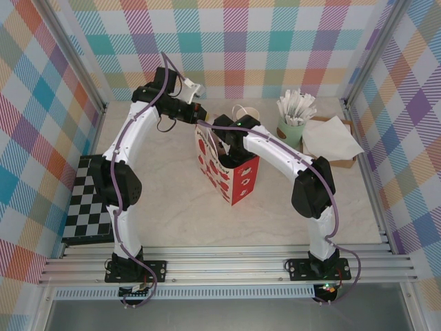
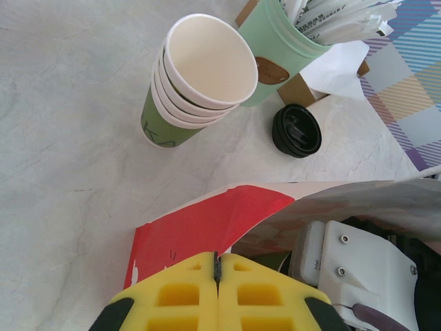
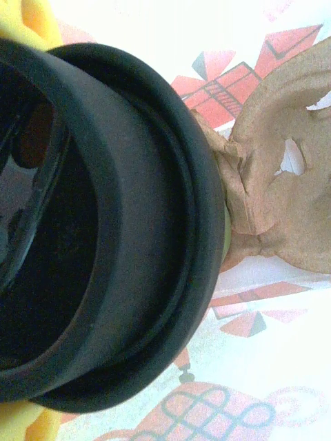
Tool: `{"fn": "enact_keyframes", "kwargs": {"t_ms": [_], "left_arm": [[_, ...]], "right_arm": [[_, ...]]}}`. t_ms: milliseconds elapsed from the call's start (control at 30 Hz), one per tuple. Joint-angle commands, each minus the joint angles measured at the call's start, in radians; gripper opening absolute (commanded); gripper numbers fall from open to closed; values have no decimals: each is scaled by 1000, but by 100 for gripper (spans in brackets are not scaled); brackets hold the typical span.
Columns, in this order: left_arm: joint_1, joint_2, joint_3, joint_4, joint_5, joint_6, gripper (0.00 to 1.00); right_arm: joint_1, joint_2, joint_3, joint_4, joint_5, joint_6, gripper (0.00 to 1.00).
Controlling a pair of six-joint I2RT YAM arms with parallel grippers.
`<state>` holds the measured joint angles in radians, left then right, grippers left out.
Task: Pack the takeout coffee
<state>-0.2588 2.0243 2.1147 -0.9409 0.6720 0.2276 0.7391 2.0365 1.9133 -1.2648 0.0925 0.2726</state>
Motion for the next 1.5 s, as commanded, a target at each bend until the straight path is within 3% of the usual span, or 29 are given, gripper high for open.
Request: {"fn": "enact_keyframes", "kwargs": {"t_ms": [0, 600, 1467], "left_arm": [[13, -26, -8, -26, 7, -2, 0], [13, -15, -5, -18, 17, -13, 0], [13, -15, -8, -4, 12, -26, 0]], "right_arm": [[-6, -29, -14, 34, -31, 2, 60], [-20, -8, -140, 152, -94, -14, 59], [-21, 40, -207, 144, -13, -56, 59]]}}
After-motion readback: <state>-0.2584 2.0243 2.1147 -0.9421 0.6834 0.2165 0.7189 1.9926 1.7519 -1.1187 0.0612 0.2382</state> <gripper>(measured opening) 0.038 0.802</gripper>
